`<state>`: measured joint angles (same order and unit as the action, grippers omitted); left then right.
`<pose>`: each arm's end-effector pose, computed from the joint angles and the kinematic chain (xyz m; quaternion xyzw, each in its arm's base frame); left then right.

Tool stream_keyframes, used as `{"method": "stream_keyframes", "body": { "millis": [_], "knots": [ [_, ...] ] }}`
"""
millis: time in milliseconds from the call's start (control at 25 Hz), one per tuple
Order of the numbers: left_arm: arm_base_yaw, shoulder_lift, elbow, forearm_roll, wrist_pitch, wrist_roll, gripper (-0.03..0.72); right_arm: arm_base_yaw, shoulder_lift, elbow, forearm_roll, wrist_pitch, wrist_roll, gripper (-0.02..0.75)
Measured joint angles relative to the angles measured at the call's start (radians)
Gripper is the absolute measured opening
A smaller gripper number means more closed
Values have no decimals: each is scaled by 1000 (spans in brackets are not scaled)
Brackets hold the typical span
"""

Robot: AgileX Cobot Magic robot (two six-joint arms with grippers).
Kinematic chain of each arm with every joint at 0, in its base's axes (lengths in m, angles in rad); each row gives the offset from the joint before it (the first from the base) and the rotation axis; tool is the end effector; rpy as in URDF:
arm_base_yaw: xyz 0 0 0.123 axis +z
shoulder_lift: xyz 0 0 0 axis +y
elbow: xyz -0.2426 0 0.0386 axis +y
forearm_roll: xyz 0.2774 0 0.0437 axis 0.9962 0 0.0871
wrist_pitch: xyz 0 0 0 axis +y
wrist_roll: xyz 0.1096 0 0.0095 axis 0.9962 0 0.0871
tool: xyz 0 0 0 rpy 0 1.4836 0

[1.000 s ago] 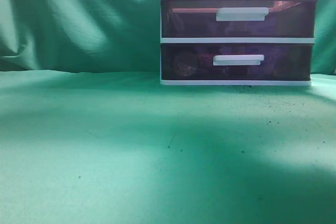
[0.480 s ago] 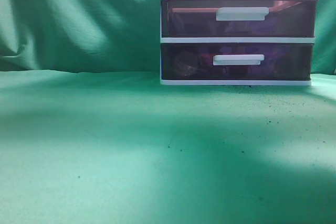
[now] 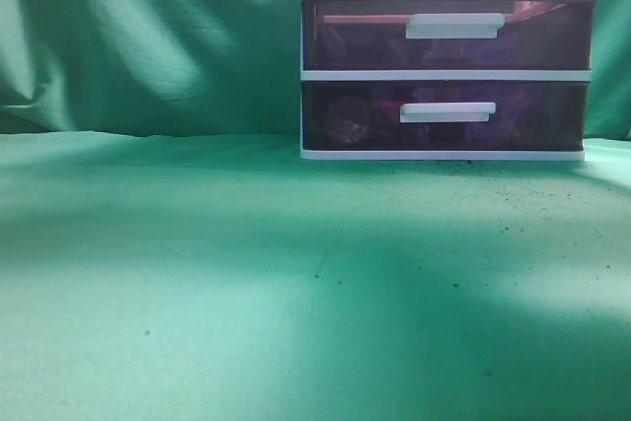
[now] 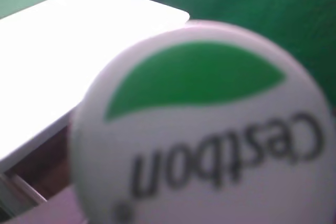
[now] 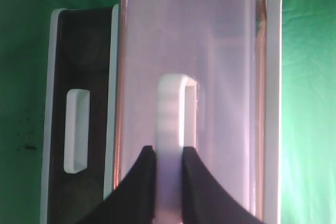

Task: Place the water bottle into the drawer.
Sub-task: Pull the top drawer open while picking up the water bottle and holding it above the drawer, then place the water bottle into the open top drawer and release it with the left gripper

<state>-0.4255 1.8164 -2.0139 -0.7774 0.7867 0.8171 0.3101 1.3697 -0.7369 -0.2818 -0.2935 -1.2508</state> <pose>0.3873 -0.2355 0.4147 0.3874 0.7021 -0.2685 0.5338 0.3256 0.1136 0.2110 -0.6438 0.4638 -0.3197 0.5179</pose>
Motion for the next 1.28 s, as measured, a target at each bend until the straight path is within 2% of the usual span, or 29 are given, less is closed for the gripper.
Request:
{"method": "stream_keyframes", "body": {
  "millis": [360, 520, 720, 760, 880, 960, 1000, 1040, 1280],
  "knots": [
    [-9, 158, -6, 108, -83, 9, 321, 0, 0, 2, -2, 0, 0, 95],
    [-11, 185, -6, 111, -85, -52, 321, 0, 0, 2, -3, 1, 0, 95],
    [-11, 187, -9, 68, -87, -80, 619, 0, 0, 2, -4, 3, 0, 95],
    [-11, 187, -9, 35, -87, -81, 645, 0, 0, 2, -4, 3, 0, 95],
    [-11, 180, -9, -89, -91, -69, 645, 0, 0, 2, -4, 5, 0, 95],
    [-15, 177, -22, -167, -102, -17, 645, 0, 0, 2, -4, 5, 0, 95],
    [-22, 175, -29, -194, -118, 24, 588, 0, 0, 2, -4, 5, 0, 95],
    [-32, 172, -31, -229, -137, 65, 570, 0, 0, 2, -4, 5, 0, 95],
    [-117, 204, -42, -452, -303, 443, 584, 0, 8, 2, -4, 2, 0, 95]
  ]
}}
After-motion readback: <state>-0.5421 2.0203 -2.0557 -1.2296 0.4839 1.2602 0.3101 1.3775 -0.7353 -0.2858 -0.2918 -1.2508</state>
